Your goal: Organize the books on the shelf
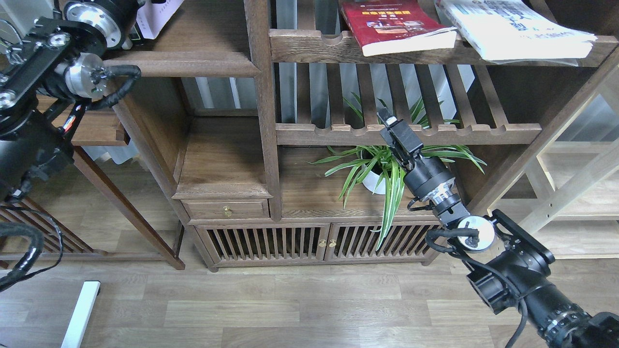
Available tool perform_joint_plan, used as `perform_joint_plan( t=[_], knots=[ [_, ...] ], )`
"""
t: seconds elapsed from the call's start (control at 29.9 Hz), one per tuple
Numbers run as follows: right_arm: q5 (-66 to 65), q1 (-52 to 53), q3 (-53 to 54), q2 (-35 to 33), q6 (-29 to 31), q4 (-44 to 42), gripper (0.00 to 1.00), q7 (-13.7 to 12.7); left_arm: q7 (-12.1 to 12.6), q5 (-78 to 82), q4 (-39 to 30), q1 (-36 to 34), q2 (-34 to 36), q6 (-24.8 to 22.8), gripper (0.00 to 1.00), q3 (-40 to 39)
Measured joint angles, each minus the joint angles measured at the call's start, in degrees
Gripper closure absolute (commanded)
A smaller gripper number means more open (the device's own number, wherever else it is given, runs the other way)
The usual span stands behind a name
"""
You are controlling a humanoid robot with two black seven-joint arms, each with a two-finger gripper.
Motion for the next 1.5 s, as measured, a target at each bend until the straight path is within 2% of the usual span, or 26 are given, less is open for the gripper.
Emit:
perform_joint_plan(
  t=[0.57,0.77,0.94,1.04,1.14,1.5],
  knots=[
    [0.09,-0.11,-0.01,-0.07,0.00,0.00,0.07,0.00,-0.54,-0.07,1.50,0.38,-0.21,0.22,0.88,1.59],
    [0.09,-0.11,-0.05,-0.01,0.00,0.00,0.07,0.00,-1.53,-0.07,2.33,0.69,-0.19,0.22,0.79,1.60],
    [0.09,-0.48,-0.15,-0.01,0.00,0.00,0.07,0.00,-2.80,-0.07,3.20,0.91,-0.17,0.34,0.77,1.84],
    [0.09,-0.76,-0.16,-0.01,0.00,0.00,0.07,0.00,-2.97,-0.09,3.31,1.12,-0.24,0.45,0.71,1.96],
    [0.09,-1.01,-0.17,-0.01,0.00,0.00,0.07,0.00,-3.15,-0.10,3.31,1.17,-0.25,0.63,0.59,1.96],
    [0.09,-1.07,-0.17,-0.01,0.00,0.00,0.07,0.00,-3.26,-0.12,3.17,1.10,-0.41,1.19,0.54,2.66]
  ],
)
